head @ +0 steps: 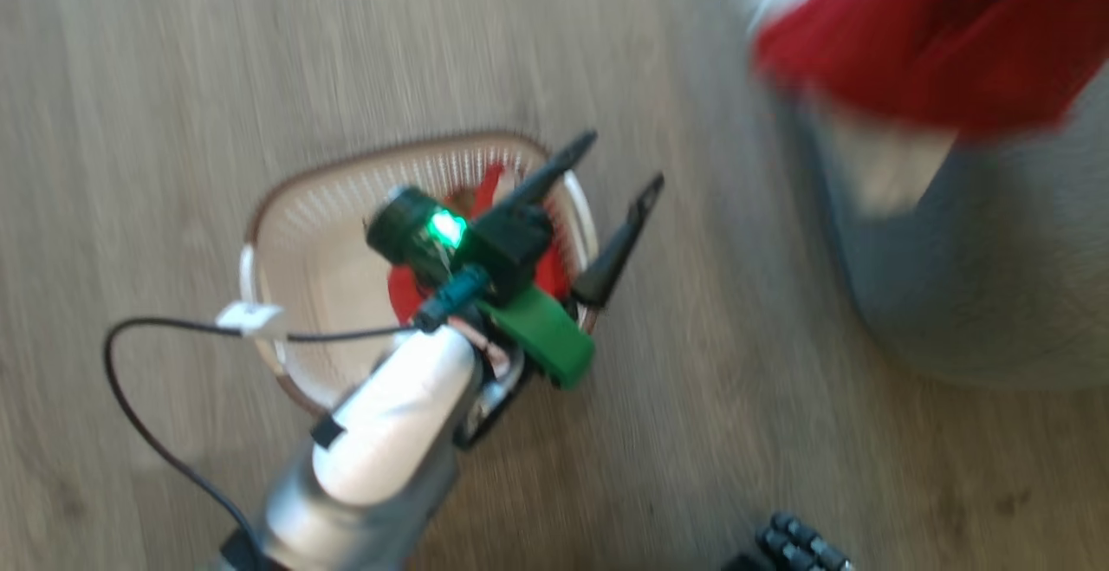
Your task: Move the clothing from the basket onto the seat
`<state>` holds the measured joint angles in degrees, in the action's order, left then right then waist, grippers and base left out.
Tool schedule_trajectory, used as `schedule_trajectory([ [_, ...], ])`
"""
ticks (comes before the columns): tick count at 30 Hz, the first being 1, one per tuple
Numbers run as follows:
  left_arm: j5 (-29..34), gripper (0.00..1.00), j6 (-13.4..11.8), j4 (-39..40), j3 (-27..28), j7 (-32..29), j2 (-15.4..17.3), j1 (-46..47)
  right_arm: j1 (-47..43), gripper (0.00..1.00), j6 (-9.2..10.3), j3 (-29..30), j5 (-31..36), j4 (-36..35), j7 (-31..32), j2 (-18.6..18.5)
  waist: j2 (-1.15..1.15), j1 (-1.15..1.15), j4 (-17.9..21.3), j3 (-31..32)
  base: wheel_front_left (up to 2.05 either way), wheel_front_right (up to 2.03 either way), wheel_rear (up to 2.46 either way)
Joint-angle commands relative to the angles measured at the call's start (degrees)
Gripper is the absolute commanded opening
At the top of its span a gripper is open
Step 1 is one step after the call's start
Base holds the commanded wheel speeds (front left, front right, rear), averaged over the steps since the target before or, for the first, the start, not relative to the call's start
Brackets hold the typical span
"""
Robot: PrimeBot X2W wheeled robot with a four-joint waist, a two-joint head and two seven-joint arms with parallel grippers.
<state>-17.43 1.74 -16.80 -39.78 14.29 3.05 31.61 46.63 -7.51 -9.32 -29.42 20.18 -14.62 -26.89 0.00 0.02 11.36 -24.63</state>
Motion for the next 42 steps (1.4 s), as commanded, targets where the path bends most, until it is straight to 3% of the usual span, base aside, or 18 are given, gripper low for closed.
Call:
schedule_trajectory([
  [1, 1.0, 1.00, -0.2, 1.5, 2.5, 0.7, -0.2, 2.2, 5.6, 0.00, 0.02, 3.0, -0.6, 0.7, -0.4, -2.7, 0.00, -0.02, -1.8, -10.5, 0.00, 0.00, 0.00],
  [6, 3.5, 1.00, 0.2, 0.8, 5.7, 0.7, -0.2, 3.9, 25.5, 0.00, 0.02, 13.2, 0.1, 10.8, 3.7, -10.7, 0.00, -0.02, -2.8, -17.1, 0.00, 0.00, 0.00],
  [12, 4.6, 1.00, 0.0, 3.6, 9.8, 0.7, -0.2, 1.5, 40.7, 0.00, 0.02, 22.7, 5.4, 18.9, 7.7, -18.3, 0.00, -0.02, -2.4, -21.9, 0.00, 0.00, 0.00],
  [16, 5.8, 1.00, -0.1, 5.0, 12.4, 0.7, 0.0, 0.2, 40.6, 0.00, 0.02, 23.7, 7.0, 23.4, 8.3, -16.9, 0.00, -0.02, -0.1, -25.5, 0.00, 0.00, 0.00],
  [23, 8.6, 1.00, 0.4, 4.8, 14.3, 0.7, 1.3, 0.0, 30.3, 0.02, 0.02, 22.6, 7.8, 34.4, 3.3, -8.9, 0.00, -0.02, 2.7, -27.4, 0.00, 0.00, 0.00],
  [25, 8.8, 1.00, 0.4, 4.7, 15.0, 0.7, 1.7, -0.4, 29.0, 0.26, 0.02, 21.6, 7.9, 36.5, 2.3, -6.9, 0.00, -0.02, 3.2, -26.9, 0.00, 0.00, 0.00],
  [26, 8.9, 1.00, 0.4, 4.6, 15.4, 0.7, 1.9, -0.6, 28.5, 0.50, 0.02, 21.0, 7.9, 37.2, 1.9, -6.1, 0.00, -0.02, 3.5, -26.5, 0.00, 0.00, 0.00],
  [27, 8.8, 1.00, 0.4, 4.5, 15.8, 0.7, 2.1, -1.0, 28.1, 1.00, 0.02, 20.3, 7.8, 37.7, 1.6, -5.3, 0.00, -0.02, 3.8, -26.0, 0.00, 0.00, 0.00],
  [34, 8.1, 1.00, 0.5, 4.4, 17.8, 0.7, 1.8, -3.0, 22.2, 1.00, 0.02, 13.5, 7.9, 36.0, 0.3, -3.8, 0.00, -0.02, 5.1, -20.3, 0.00, 0.00, 0.00],
  [42, 5.2, 1.00, 0.9, 2.4, 20.9, 0.7, 0.5, -7.5, 4.1, 1.00, 0.02, 3.0, 5.5, 23.8, -0.2, -1.6, 0.00, -0.02, 5.6, -7.6, 0.00, 0.00, 0.00],
])
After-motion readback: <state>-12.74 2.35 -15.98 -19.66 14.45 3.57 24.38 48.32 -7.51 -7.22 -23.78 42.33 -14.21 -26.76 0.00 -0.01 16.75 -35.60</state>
